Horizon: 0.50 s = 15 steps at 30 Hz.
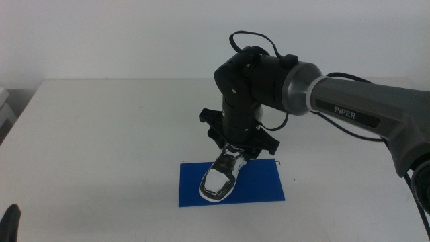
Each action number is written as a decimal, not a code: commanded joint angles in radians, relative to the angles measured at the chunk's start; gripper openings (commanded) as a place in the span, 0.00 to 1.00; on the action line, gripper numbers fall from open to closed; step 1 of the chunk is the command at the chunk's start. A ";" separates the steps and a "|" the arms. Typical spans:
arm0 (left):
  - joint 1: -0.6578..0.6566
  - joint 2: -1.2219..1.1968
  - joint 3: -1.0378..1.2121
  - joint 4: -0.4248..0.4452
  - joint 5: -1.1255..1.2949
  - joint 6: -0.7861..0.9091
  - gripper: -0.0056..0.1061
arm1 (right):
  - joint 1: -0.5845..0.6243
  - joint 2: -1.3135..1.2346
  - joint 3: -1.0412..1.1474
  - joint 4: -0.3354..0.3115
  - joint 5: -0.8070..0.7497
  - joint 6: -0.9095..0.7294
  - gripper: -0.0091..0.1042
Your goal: Use one arm to grab the shoe from the table and place it on the mat.
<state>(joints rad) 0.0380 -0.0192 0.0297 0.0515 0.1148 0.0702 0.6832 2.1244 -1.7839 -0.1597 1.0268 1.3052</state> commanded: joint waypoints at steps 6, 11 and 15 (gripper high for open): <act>-0.005 0.000 0.005 -0.009 -0.081 -0.006 0.89 | -0.001 -0.065 -0.033 -0.063 0.010 0.155 0.05; -0.005 0.000 0.005 -0.009 -0.081 -0.006 0.89 | -0.001 -0.065 -0.033 -0.062 0.090 0.463 0.05; -0.005 0.000 0.005 -0.009 -0.081 -0.006 0.89 | -0.001 -0.065 -0.033 -0.059 0.127 0.662 0.05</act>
<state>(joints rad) 0.0380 -0.0192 0.0297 0.0515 0.1148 0.0702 0.6832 2.1252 -1.7848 -0.1923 1.1297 1.8801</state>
